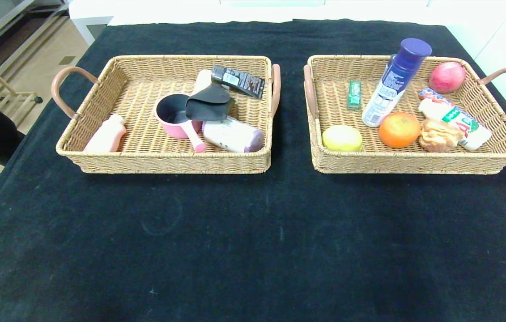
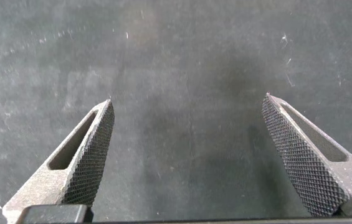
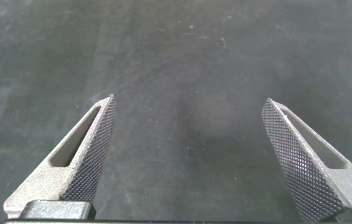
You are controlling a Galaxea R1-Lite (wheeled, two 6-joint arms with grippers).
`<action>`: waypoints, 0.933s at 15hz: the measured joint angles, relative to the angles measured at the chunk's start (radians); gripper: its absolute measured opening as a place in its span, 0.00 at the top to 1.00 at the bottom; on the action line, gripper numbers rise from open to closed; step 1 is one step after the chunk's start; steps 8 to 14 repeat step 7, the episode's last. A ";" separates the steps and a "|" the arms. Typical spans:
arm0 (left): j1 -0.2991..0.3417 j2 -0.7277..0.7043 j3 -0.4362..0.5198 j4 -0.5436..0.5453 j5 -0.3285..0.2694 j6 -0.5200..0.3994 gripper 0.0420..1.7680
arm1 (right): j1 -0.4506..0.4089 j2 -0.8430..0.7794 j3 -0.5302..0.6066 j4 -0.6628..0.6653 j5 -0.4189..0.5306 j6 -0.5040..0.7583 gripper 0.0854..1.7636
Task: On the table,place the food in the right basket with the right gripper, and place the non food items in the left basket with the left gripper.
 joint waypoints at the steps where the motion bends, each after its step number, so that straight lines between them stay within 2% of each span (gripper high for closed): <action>1: 0.000 -0.006 0.004 0.009 0.002 -0.014 0.03 | 0.000 0.000 0.004 -0.007 -0.003 0.002 0.04; 7: 0.000 -0.060 0.007 0.009 0.040 -0.139 0.03 | 0.000 -0.001 0.016 -0.032 -0.002 0.002 0.04; 14: 0.000 -0.060 0.007 0.009 0.040 -0.139 0.03 | 0.000 -0.001 0.016 -0.032 -0.002 0.002 0.04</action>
